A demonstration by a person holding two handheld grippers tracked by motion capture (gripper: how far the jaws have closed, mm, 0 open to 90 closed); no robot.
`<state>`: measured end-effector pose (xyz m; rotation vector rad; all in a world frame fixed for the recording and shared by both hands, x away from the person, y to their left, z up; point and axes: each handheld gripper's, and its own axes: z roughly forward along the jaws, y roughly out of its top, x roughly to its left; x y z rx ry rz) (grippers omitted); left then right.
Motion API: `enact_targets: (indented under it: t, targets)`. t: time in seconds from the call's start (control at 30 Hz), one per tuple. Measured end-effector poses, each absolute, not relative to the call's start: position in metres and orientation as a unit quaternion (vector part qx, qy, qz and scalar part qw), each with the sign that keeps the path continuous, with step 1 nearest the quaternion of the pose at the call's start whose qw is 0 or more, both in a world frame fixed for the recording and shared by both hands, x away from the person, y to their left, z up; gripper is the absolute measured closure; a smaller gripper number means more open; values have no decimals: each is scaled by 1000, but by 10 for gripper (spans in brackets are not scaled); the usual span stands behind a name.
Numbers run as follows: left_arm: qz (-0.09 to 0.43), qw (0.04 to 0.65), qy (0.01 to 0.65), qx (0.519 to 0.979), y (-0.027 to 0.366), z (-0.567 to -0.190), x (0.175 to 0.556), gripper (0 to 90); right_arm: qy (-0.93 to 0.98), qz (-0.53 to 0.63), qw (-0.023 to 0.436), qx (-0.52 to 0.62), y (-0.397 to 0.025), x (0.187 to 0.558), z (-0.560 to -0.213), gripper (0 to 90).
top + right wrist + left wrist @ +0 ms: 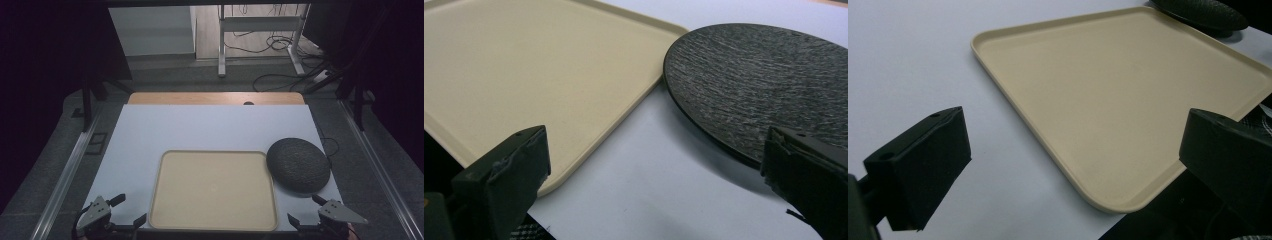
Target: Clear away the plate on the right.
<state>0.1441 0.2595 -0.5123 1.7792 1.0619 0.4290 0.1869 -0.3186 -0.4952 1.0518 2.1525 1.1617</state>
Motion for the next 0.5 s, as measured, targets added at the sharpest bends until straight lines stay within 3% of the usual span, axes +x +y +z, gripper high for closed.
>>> enact_targets:
  t: [0.5]
  targets:
    - [168, 481, 440, 740, 260, -512, 145, 1, 794, 406, 230, 389, -311, 186, -497, 0]
